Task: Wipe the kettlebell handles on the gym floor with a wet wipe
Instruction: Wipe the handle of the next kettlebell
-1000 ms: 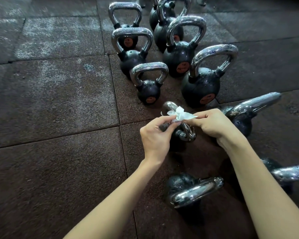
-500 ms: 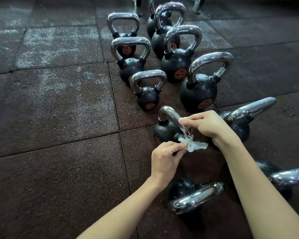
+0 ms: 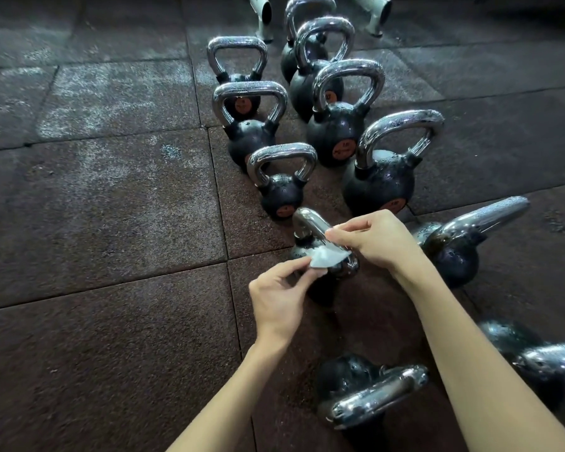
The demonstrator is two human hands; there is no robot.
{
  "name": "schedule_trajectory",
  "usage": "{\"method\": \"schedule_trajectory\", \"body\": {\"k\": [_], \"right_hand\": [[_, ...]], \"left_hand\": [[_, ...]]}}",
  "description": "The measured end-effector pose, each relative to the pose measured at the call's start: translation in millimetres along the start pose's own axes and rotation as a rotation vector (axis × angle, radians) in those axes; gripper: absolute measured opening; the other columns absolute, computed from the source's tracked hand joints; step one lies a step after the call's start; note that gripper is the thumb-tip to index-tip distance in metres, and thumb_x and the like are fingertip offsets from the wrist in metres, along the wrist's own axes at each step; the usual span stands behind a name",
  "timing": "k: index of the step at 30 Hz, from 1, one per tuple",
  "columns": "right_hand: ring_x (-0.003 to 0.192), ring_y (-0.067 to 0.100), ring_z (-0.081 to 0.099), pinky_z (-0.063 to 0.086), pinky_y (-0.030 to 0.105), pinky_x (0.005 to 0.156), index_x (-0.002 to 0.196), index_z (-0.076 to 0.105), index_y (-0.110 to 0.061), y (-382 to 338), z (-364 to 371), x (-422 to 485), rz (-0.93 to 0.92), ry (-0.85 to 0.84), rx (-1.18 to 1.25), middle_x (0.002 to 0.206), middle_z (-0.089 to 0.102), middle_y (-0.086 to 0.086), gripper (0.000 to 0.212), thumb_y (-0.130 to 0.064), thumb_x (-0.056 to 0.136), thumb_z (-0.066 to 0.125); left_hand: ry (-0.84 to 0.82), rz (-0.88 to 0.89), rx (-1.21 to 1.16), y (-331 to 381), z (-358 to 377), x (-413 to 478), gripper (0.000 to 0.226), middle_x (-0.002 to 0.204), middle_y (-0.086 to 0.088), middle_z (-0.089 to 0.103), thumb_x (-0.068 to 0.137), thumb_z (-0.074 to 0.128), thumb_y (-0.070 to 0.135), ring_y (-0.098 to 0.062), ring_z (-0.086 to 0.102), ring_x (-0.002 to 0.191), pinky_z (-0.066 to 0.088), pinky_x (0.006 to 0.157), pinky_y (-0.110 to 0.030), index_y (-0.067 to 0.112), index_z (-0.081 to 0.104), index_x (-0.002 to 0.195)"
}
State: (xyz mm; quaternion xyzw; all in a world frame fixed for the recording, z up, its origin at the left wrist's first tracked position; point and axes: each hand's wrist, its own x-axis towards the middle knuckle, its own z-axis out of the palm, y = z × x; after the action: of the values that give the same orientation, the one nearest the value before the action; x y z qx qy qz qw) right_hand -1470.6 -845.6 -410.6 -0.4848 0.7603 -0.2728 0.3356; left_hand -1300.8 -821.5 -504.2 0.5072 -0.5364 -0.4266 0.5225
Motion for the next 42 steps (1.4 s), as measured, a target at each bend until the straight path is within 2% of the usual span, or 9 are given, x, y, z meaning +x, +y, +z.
{"method": "schedule_trajectory", "body": {"k": [2,4,12,16,22,25,30,35,42], "right_hand": [[0.096,-0.002,0.068,0.052,0.027,0.094,0.103,0.082,-0.039,-1.9,-3.6,-15.0,-0.081,0.057,-0.051,0.094,0.077,-0.015,0.039,-0.060,0.071,0.084],[0.098,-0.004,0.068,0.050,0.024,0.091,0.106,0.080,-0.041,-3.1,-9.4,-29.7,-0.117,-0.009,0.033,0.095,0.078,-0.017,0.040,-0.063,0.072,0.080],[0.101,-0.001,0.072,0.052,0.008,0.088,0.109,0.081,-0.021,-4.4,-30.2,-44.9,-0.082,-0.216,0.360,0.101,0.080,-0.010,0.026,-0.027,0.084,0.079],[0.063,-0.002,0.054,0.040,0.007,0.056,0.100,0.084,-0.021,1.5,-33.0,-44.2,-0.019,-0.270,0.520,0.087,0.077,-0.009,0.031,-0.030,0.071,0.080],[0.070,-0.003,0.067,0.044,0.005,0.057,0.096,0.083,-0.010,7.8,-31.2,-43.9,0.007,-0.127,0.614,0.088,0.080,0.002,0.039,-0.028,0.062,0.081],[0.069,-0.004,0.066,0.045,0.008,0.062,0.094,0.084,-0.013,11.8,-30.6,-42.5,0.034,-0.012,0.597,0.086,0.080,-0.001,0.030,-0.026,0.066,0.087],[0.089,0.006,0.074,0.059,0.035,0.089,0.087,0.085,-0.028,26.7,-28.2,-35.4,0.057,0.326,0.406,0.082,0.080,-0.011,0.009,-0.027,0.079,0.087],[0.086,0.007,0.075,0.062,0.040,0.089,0.084,0.084,-0.033,29.2,-20.1,-34.1,0.068,0.374,0.384,0.078,0.078,-0.014,0.008,-0.030,0.077,0.084],[0.086,0.006,0.074,0.061,0.038,0.089,0.084,0.084,-0.032,31.7,-17.4,-29.0,0.069,0.357,0.397,0.078,0.079,-0.014,0.007,-0.028,0.078,0.083]], "left_hand": [[0.032,-0.005,-0.055,12.0,-13.6,4.8,0.025,0.058,0.020,0.069,0.078,0.090,0.016,0.003,0.039,0.045,0.028,0.049,-0.010,0.018,0.084,0.102],[-0.006,0.041,-0.076,23.9,-23.8,11.4,0.024,0.067,0.018,0.072,0.080,0.088,0.018,-0.002,0.031,0.048,0.024,0.047,-0.017,0.024,0.083,0.102],[-0.209,0.106,-0.083,49.2,-14.2,22.7,0.021,0.091,0.015,0.080,0.077,0.089,0.015,0.004,0.042,0.048,0.031,0.050,-0.009,0.025,0.084,0.095],[-0.333,0.166,-0.081,66.2,-7.6,28.3,0.021,0.095,0.002,0.081,0.075,0.087,0.003,0.013,0.062,0.065,0.041,0.063,-0.002,0.006,0.084,0.096],[-0.364,0.316,0.093,71.5,-2.8,36.6,0.028,0.097,0.011,0.078,0.069,0.094,0.022,-0.008,0.074,0.091,0.057,0.085,-0.024,0.019,0.085,0.096],[-0.398,0.133,0.131,66.0,-12.4,43.5,0.033,0.099,0.011,0.078,0.072,0.094,0.028,0.009,0.066,0.076,0.051,0.074,-0.013,0.025,0.084,0.103],[-0.247,-0.455,0.094,35.8,-12.1,50.3,0.045,0.096,0.015,0.080,0.074,0.090,0.046,0.003,0.071,0.097,0.053,0.106,-0.030,0.023,0.081,0.112],[-0.184,-0.525,-0.019,48.3,23.3,53.4,0.058,0.083,0.010,0.079,0.072,0.094,0.038,0.005,0.053,0.044,0.047,0.057,-0.015,0.012,0.076,0.121],[-0.030,-0.579,-0.104,48.5,34.8,37.6,0.039,0.078,0.015,0.079,0.068,0.092,0.031,-0.003,0.074,0.077,0.062,0.091,-0.036,0.025,0.076,0.103]]}}
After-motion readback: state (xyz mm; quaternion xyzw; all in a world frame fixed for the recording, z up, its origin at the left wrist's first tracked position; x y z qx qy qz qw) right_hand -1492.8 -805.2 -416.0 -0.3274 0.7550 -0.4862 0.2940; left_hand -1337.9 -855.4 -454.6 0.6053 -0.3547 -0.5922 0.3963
